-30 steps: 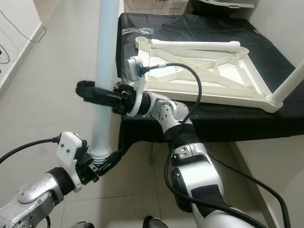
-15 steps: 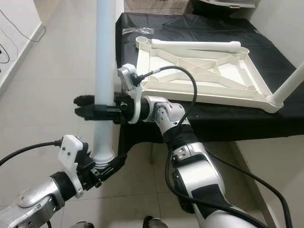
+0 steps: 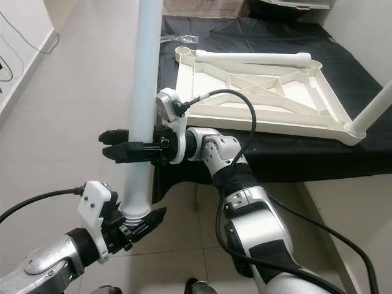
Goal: Building children table
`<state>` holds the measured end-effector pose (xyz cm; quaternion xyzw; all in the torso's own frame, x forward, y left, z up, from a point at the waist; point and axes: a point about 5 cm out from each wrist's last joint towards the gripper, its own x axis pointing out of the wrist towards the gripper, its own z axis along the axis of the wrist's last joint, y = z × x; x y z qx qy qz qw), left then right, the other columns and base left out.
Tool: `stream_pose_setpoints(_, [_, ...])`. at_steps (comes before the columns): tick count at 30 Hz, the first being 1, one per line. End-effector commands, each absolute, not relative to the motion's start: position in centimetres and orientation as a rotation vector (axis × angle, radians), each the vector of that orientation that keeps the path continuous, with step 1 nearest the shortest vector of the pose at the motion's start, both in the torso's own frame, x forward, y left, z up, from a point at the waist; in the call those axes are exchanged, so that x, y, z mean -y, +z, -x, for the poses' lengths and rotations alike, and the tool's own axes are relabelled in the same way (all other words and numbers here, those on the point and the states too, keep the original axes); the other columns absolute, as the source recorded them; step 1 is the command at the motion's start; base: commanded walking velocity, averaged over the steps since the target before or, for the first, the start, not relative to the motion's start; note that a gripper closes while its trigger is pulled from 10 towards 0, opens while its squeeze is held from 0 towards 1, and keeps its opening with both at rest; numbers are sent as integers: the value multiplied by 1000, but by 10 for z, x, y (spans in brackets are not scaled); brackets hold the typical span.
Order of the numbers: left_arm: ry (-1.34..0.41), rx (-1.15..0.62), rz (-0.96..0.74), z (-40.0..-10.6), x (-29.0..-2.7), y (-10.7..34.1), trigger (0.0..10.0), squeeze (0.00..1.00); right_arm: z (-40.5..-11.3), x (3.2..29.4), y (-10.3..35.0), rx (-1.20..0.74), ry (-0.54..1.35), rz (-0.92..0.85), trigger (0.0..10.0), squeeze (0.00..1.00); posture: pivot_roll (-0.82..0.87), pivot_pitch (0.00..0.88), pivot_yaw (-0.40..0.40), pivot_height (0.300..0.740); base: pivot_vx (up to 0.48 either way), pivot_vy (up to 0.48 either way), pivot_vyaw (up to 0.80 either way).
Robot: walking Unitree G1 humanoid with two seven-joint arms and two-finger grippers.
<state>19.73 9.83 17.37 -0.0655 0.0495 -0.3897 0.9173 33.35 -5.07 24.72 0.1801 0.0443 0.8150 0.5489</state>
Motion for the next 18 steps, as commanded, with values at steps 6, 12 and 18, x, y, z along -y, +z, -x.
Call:
stream_pose_setpoints(6, [-807,-113,130,-198,-100,171,10000,0,-328,48,244,-140,1980,-421,10000,0,71,189,-50,740,0,0,0])
stream_pose_setpoints(12, [-812,-113,132,-197,-99,171,10000,0,-326,49,243,-153,1991,-417,0,0,70,186,-52,740,0,0,0])
stream_pose_setpoints(18, [-813,-116,133,-197,-100,170,10000,0,-325,49,243,-152,1998,-414,0,0,70,186,-52,740,0,0,0])
